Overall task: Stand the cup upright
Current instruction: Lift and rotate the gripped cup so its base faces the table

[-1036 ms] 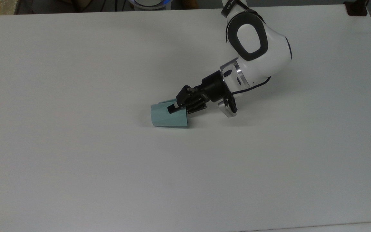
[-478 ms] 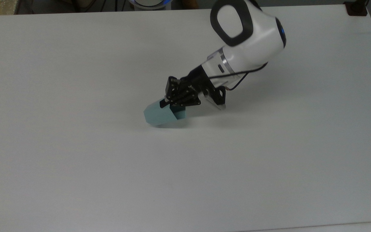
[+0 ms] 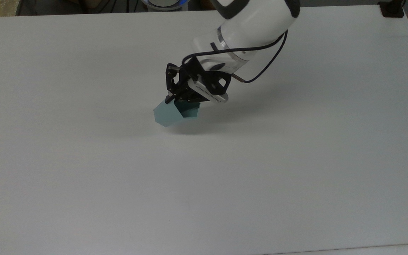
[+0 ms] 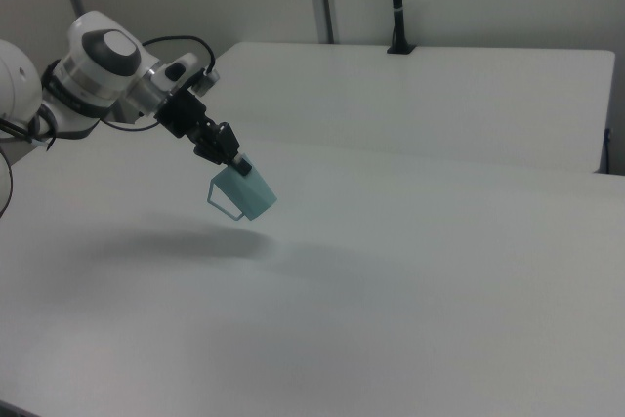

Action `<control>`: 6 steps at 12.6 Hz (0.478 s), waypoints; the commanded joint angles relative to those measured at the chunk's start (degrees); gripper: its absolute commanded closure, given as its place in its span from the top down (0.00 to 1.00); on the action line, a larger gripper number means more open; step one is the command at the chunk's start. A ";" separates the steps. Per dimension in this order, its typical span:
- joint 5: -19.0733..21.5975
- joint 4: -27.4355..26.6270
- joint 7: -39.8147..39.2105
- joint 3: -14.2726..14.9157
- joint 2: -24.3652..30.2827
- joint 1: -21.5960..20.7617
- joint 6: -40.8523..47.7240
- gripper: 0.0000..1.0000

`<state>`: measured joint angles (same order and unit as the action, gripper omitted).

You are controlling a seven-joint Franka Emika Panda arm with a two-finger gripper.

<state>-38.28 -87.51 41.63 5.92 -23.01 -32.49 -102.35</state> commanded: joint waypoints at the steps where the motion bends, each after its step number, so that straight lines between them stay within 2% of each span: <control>1: 11.60 -7.73 -4.08 -0.12 9.35 4.70 -6.78 0.00; 2: 14.95 -10.46 -6.19 -0.12 11.83 5.77 -9.07 0.00; 5: 29.09 -21.52 -16.55 0.23 21.40 11.64 -15.31 0.00; 6: 33.05 -26.53 -19.98 2.06 24.74 13.14 -18.55 0.00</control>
<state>-13.11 -100.24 28.75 6.13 -8.20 -22.79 -113.05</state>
